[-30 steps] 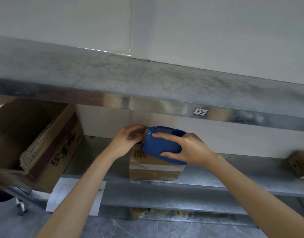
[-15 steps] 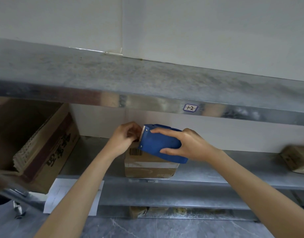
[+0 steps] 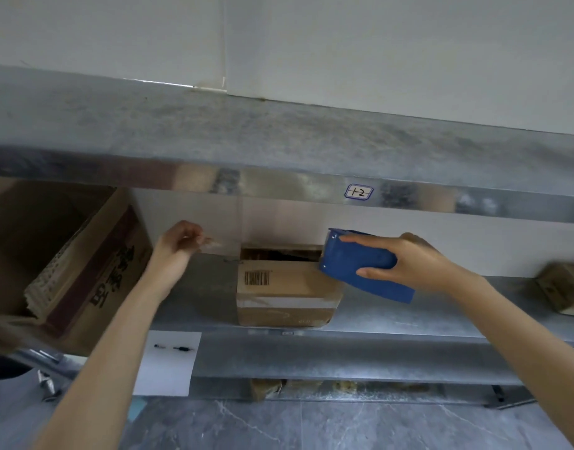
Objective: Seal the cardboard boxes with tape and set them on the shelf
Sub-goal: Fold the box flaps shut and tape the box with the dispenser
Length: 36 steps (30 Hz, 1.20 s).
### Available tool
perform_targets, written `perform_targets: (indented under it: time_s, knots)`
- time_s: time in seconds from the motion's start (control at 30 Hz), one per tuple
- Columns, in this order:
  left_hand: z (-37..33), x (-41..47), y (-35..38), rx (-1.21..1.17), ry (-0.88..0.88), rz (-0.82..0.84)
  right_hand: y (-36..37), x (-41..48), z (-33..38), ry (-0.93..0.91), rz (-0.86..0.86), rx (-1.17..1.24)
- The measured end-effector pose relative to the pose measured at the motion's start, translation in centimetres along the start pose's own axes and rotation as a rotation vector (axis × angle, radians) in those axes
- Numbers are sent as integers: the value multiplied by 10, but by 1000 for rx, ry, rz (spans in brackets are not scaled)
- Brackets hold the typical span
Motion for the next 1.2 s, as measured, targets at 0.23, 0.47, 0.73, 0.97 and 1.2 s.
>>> perform_targets:
  time_s: [0.23, 0.47, 0.73, 0.97, 1.2]
  knots:
    - [3, -17, 35, -55, -3, 44, -2, 5, -14, 98, 63, 172]
    - [12, -20, 47, -53, 21, 49, 8, -4, -25, 103, 114, 326]
    - [-1, -16, 56, 2, 98, 45, 5, -4, -35, 132, 143, 370]
    - [7, -17, 67, 112, 121, 82, 1, -2, -48, 178, 116, 466]
    - [16, -21, 69, 173, 127, 78, 13, 13, -60, 210, 189, 537]
Point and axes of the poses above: each hand's wrist, its own x-axis towards the middle knuckle, its own y-axis out of the palm, z = x × y, the point moved 8 cm from there along x, towards the middle knuckle, and after that the axes turned 6 degrees about y, right-handed, at the moved point
